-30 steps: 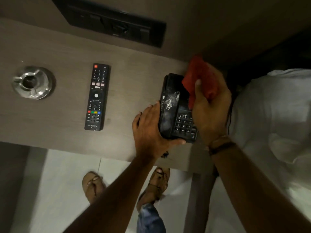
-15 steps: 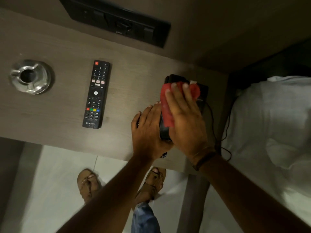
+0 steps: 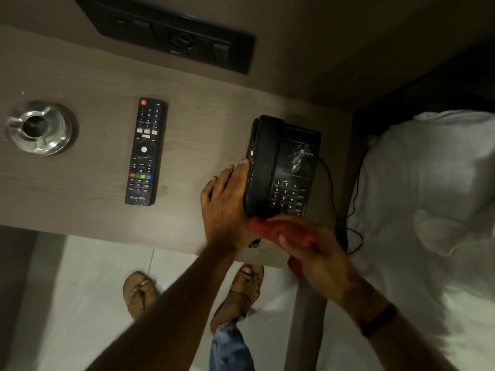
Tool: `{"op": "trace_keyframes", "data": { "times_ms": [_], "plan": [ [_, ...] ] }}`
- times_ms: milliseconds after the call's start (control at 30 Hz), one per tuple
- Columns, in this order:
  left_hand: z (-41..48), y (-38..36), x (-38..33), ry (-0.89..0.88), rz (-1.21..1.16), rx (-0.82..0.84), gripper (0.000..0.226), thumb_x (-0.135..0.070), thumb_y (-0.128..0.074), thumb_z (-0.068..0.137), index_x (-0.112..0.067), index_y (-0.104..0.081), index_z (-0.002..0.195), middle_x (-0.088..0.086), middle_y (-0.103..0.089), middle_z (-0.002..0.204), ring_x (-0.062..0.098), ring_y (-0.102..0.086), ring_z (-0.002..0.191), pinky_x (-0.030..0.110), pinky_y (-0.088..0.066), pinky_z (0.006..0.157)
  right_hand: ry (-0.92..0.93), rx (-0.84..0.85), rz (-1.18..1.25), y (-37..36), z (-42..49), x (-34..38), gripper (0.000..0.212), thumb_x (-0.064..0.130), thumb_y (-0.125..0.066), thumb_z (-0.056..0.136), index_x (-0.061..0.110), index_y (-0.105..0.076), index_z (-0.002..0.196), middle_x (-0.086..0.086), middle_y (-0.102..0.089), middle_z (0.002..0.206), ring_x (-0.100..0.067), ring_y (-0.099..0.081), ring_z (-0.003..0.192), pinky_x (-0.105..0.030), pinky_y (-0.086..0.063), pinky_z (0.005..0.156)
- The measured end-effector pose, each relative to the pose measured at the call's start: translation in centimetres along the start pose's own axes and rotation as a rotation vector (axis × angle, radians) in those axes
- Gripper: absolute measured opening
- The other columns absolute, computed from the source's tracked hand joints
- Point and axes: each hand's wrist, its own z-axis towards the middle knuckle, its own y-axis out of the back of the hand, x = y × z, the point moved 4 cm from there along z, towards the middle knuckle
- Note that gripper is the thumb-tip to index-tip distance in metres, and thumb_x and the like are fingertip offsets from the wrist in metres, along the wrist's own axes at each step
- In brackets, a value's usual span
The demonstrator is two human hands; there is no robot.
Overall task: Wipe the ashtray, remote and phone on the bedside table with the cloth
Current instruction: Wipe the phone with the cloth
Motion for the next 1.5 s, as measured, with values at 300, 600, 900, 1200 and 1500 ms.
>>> {"op": "trace_keyframes", "data": {
  "times_ms": [300,600,900,1200,1500],
  "plan": [
    [-0.2,0.0,0.1,-0.033,-0.002,-0.067,0.086,-0.081,-0.050,0.088,-0.024,-0.048,0.153,0.002,-0.060,0.154,0.022,-0.048,0.148,0.051,-0.035,0.125,0.544,-0.190,-1.094,-3.0,4.3,6.1,0.066,0.022,-0.048,0.096,0.022,-0.033,0.160,-0.001,-0.029,0.171,-0.022,-0.014,0.160,-0.045,-0.017,0.131],
    [-0.1,0.4,-0.1,0.026,-0.052,-0.028,0.099,-0.088,-0.037,0.093,-0.021,-0.029,0.166,0.005,-0.059,0.156,0.024,-0.048,0.150,0.050,-0.036,0.123,0.254,0.023,-0.403,-2.4,1.0,0.8,0.035,0.023,-0.054,0.103,0.044,-0.064,0.130,0.001,-0.066,0.138,-0.013,-0.057,0.135,-0.049,-0.046,0.117],
    [-0.1,0.3,0.3,-0.035,0.043,0.034,0.139,-0.103,-0.063,0.058,-0.018,-0.034,0.164,0.007,-0.053,0.162,0.027,-0.048,0.149,0.048,-0.034,0.123,0.517,-0.503,-0.323,5.7,3.7,9.6,0.045,0.017,-0.057,0.094,0.030,-0.065,0.136,0.015,-0.071,0.131,-0.010,-0.064,0.128,-0.035,-0.055,0.107],
    [0.2,0.4,0.0,0.020,0.042,0.073,0.134,-0.102,-0.061,0.060,-0.023,-0.032,0.164,0.005,-0.053,0.161,0.026,-0.046,0.149,0.053,-0.037,0.121,0.560,-0.377,-1.185,2.2,7.5,2.1,0.077,0.034,-0.045,0.097,0.017,-0.014,0.165,-0.008,-0.012,0.175,-0.030,0.002,0.162,-0.053,-0.003,0.131],
    [0.1,0.7,-0.1,0.039,0.038,0.137,0.143,-0.105,-0.060,0.055,-0.022,-0.026,0.166,0.006,-0.048,0.165,0.028,-0.042,0.153,0.059,-0.036,0.122,0.091,-0.235,-0.032,5.5,-0.2,1.2,0.028,0.007,-0.065,0.086,0.019,-0.068,0.110,0.001,-0.081,0.105,-0.010,-0.080,0.089,-0.037,-0.068,0.078]
  ]
}}
